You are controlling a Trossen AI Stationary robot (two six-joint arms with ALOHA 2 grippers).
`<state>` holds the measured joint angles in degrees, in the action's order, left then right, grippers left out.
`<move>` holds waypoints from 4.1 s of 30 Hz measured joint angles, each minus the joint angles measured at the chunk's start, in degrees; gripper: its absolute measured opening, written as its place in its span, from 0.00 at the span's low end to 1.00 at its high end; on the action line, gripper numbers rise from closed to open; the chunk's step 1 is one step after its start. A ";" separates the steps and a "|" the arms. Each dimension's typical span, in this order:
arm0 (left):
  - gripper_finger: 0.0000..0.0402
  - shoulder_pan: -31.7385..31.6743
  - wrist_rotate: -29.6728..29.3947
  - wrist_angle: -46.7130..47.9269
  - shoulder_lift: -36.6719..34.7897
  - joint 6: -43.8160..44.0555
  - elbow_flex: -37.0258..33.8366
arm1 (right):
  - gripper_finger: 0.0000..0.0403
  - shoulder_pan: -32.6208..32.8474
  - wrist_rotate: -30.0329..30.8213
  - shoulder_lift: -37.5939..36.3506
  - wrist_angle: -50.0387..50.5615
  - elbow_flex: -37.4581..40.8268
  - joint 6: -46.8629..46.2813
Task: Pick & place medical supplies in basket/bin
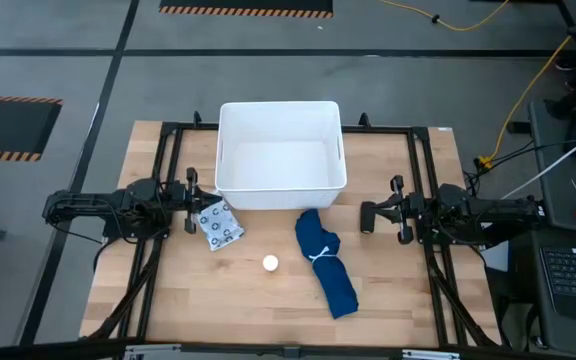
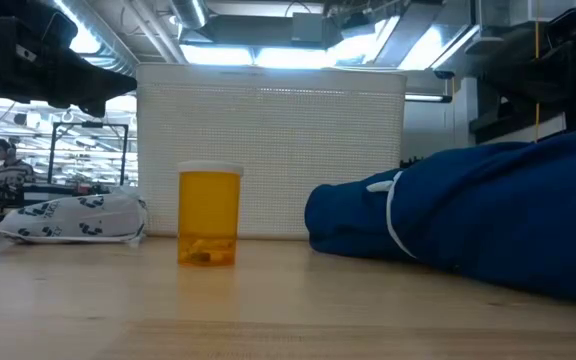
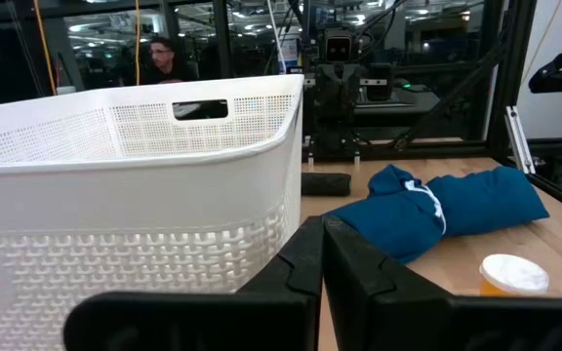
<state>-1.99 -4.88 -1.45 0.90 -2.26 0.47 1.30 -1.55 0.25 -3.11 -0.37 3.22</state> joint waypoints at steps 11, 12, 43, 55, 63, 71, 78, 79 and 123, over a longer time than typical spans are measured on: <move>0.01 0.01 0.00 0.00 -0.01 0.00 0.00 | 0.07 0.00 -0.01 0.00 0.00 0.00 0.00; 0.01 -0.01 0.02 0.00 -0.01 0.00 -0.02 | 0.07 0.00 -0.01 -0.02 0.00 0.01 0.00; 0.02 -0.01 -0.57 0.00 -0.01 -7.72 -0.01 | 0.07 0.00 -0.01 -0.02 -0.02 0.01 1.51; 0.02 -0.01 -0.19 0.00 0.00 -7.55 -0.01 | 0.07 0.00 2.76 -0.03 -1.05 0.00 1.21; 0.01 -0.01 -2.41 -0.26 -0.01 -4.09 0.00 | 0.07 -0.02 7.75 -0.02 -0.90 -0.01 2.96; 0.00 0.01 1.82 3.32 -0.01 4.24 1.08 | 0.02 -0.02 7.64 0.12 -0.87 0.00 2.99; 0.01 0.01 0.94 11.24 0.04 9.97 4.11 | 0.01 -0.02 8.71 3.67 -0.73 -0.20 -1.88; 0.00 0.01 0.21 11.88 0.22 10.04 4.54 | 0.01 -0.02 8.73 4.57 -0.52 -0.69 -2.44; 0.00 21.43 -22.14 33.63 31.53 21.67 24.72 | 0.00 10.03 28.43 48.31 45.30 -44.72 -36.26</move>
<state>19.44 -27.02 32.17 32.42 19.41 25.19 11.33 26.88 48.56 42.19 -45.09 -33.04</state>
